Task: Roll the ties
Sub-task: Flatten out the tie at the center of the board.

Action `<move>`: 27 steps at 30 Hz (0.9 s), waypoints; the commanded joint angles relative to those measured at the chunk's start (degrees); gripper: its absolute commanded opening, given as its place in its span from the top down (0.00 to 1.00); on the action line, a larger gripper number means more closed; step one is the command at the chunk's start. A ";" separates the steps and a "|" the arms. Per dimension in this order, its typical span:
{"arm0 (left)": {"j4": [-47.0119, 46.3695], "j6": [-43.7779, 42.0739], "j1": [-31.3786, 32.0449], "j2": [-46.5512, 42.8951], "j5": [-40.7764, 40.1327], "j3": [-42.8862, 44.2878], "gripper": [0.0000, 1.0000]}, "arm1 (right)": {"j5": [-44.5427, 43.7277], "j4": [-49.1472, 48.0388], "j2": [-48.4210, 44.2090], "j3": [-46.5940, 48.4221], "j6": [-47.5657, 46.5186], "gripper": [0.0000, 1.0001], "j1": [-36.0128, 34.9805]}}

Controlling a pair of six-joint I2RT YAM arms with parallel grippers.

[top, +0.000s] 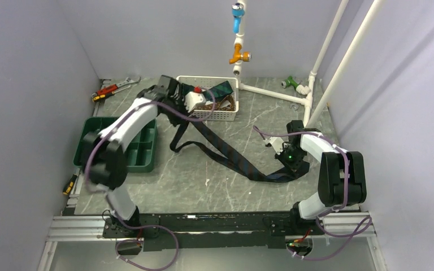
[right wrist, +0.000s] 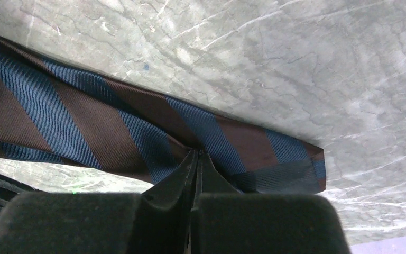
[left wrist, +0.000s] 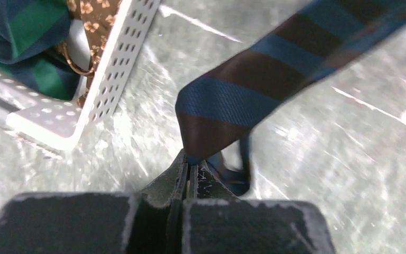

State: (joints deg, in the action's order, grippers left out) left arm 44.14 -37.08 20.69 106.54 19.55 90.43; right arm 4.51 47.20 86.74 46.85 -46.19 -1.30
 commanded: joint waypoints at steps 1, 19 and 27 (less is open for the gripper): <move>3.84 -13.12 3.69 -21.21 5.99 -18.35 1.00 | -0.89 -0.56 0.61 1.01 -1.24 1.00 1.02; 6.30 -12.67 -4.17 -15.89 5.35 -17.12 0.26 | -0.24 0.84 -2.24 2.10 -3.67 1.00 1.04; 1.36 -21.21 -0.22 -6.34 -2.87 -19.24 0.16 | -0.45 0.60 -1.96 1.49 -3.04 1.00 2.51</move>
State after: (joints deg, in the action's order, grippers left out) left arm 44.99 -53.56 17.69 97.65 19.68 72.31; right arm 4.49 47.20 86.00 47.00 -48.88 -0.38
